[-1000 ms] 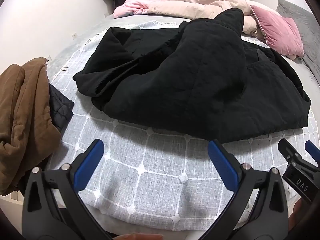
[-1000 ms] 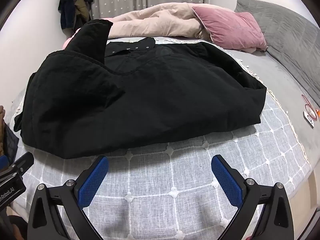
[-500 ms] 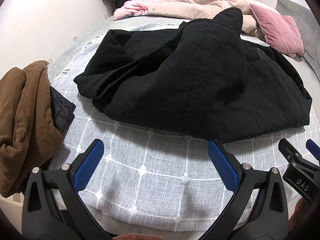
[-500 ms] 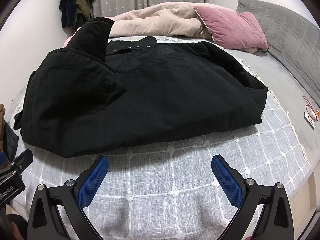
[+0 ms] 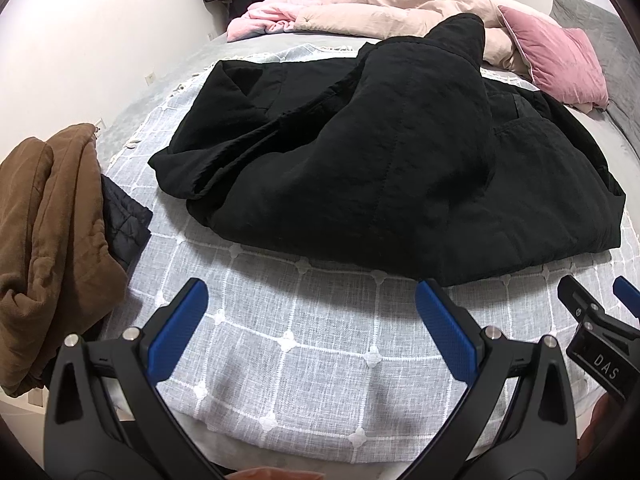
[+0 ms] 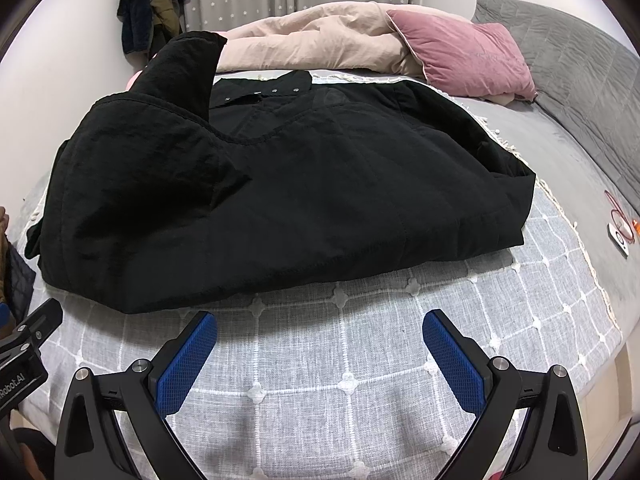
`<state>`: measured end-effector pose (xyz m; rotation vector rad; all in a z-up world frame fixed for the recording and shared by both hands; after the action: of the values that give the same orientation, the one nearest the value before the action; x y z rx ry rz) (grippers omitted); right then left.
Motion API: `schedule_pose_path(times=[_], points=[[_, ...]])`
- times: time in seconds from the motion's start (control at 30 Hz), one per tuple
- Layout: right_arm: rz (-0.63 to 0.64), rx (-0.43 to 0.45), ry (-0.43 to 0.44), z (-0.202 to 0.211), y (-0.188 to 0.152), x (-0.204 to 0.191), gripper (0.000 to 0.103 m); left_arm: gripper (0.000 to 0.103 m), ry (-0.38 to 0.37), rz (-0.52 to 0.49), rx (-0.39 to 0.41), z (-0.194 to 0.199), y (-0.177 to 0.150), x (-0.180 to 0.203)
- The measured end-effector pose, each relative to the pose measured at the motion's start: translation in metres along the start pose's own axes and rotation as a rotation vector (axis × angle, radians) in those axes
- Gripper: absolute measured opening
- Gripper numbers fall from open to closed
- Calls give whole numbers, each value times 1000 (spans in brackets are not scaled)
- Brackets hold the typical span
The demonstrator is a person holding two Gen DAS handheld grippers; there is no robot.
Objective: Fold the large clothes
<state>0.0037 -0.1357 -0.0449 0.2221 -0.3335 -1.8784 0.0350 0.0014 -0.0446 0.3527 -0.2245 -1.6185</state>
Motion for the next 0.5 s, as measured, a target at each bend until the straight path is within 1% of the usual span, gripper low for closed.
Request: schedule_pose_path(times=[0.27,0.5], points=[[-1,0,-1,0,0,0,103,103,2,-6,4,0,1,0],[-5,-1,0,-1,-1,2,103,103,18,-20,31,1,1,1]])
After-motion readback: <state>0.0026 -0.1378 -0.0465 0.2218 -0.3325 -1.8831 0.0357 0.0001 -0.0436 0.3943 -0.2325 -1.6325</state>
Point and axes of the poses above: each gripper's, at about its wrist camera, not at the fingertips, and z roughly against the way its jaws point, x to its right, y to its top, the point moved 6 cm from there along -z, roughly the way its jaws point, and after that the axes turned 15 degrees about -x, right-handed, at the moved point
